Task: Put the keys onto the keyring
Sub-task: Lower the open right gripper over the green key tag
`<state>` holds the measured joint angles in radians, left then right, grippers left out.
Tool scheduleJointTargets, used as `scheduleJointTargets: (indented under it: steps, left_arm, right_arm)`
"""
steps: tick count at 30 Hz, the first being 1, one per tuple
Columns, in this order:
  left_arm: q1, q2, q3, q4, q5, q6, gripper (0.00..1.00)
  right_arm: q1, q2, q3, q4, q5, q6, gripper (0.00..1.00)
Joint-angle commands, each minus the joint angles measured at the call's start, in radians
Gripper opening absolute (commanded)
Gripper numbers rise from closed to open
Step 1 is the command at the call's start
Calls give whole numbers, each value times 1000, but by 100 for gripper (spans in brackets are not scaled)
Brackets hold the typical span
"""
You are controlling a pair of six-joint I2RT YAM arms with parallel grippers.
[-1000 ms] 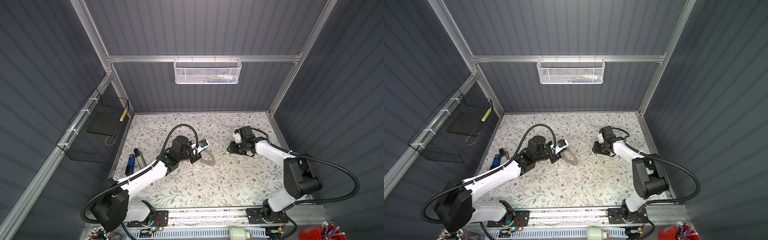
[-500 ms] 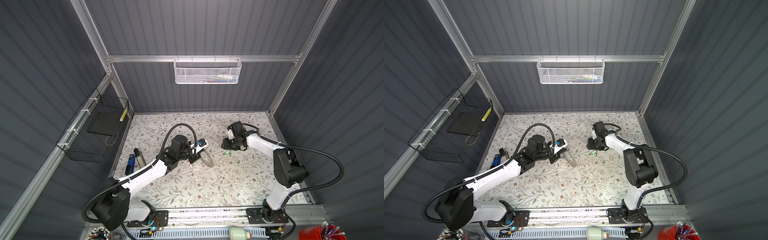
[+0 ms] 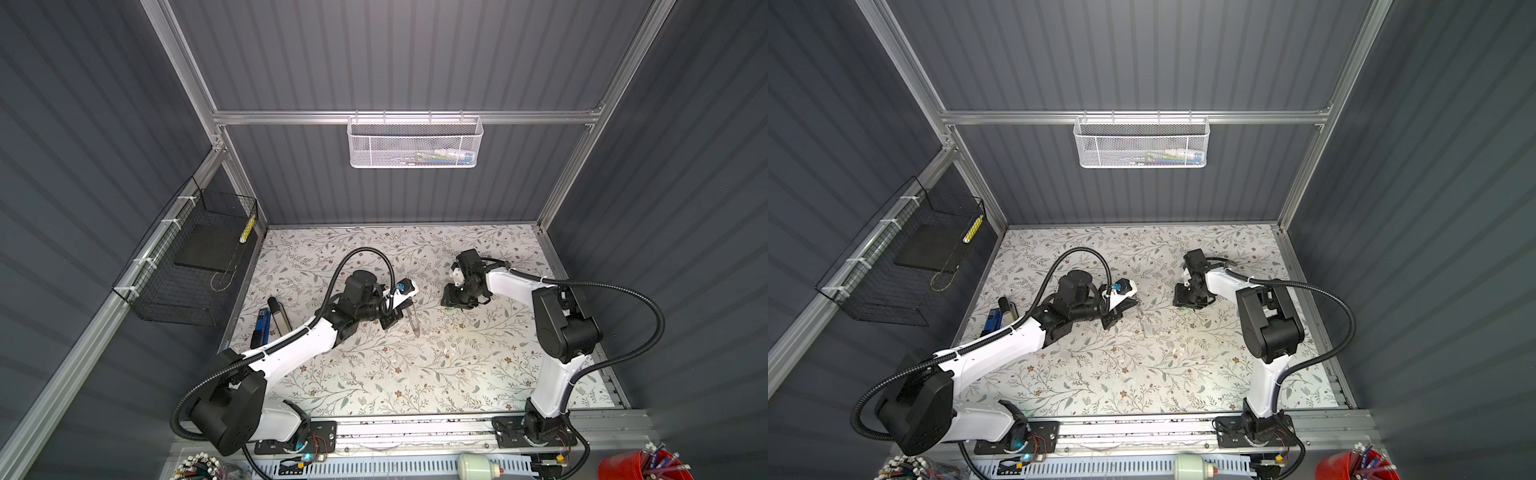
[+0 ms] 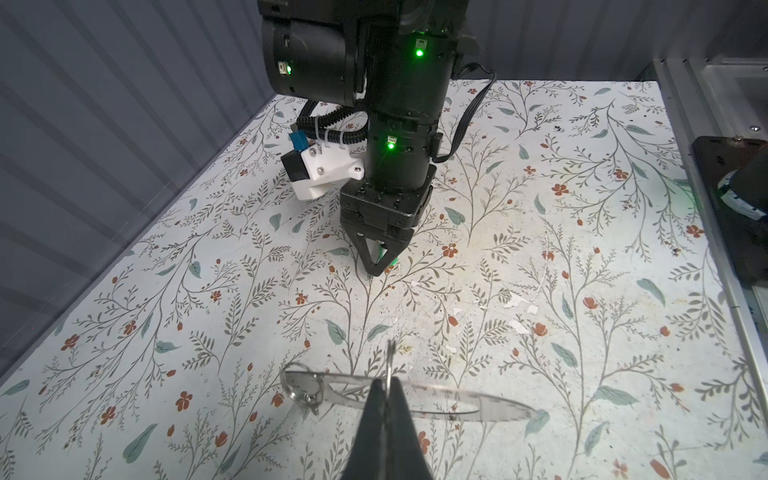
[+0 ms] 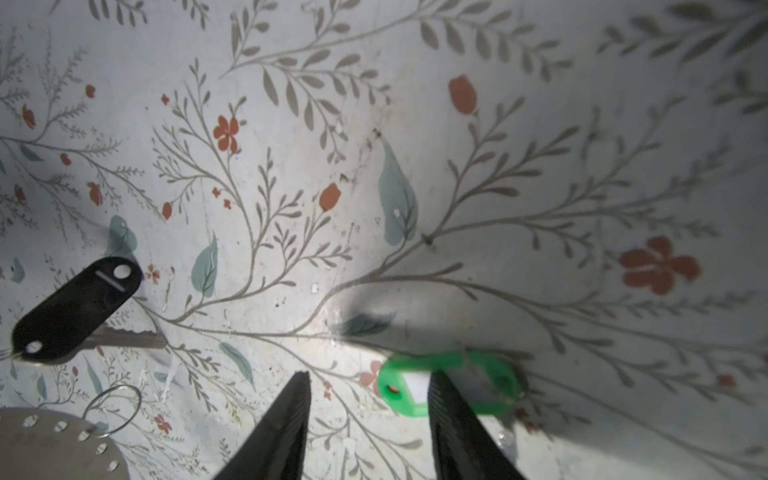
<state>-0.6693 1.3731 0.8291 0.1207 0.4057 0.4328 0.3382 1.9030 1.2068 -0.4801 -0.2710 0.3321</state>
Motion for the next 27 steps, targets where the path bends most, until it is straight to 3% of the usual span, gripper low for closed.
scheduleJointTargets:
  steps: [1,5,9,14,20,27]
  left_arm:
    - [2,3,9,19,34,-5,0]
    - [2,-3,8,16,37,2,0]
    - [2,-5,7,15,36,5,0]
    - [2,-3,10,14,36,7,0]
    - [2,-10,6,13,28,18,0]
    - [2,-19,3,11,5,31,0]
  right_arm:
    - [1,-26,-43,-102,-55,-41,47]
    - [2,-94,-93,-184,-92,-96,46]
    - [-6,-175,-102,-279,-8,-121,45]
    - [-52,-300,-119,-236,13,-154,52]
    - [-54,-215,-1,-328,50,-301,43]
    - [12,-271,-70,-240,263,-566,38]
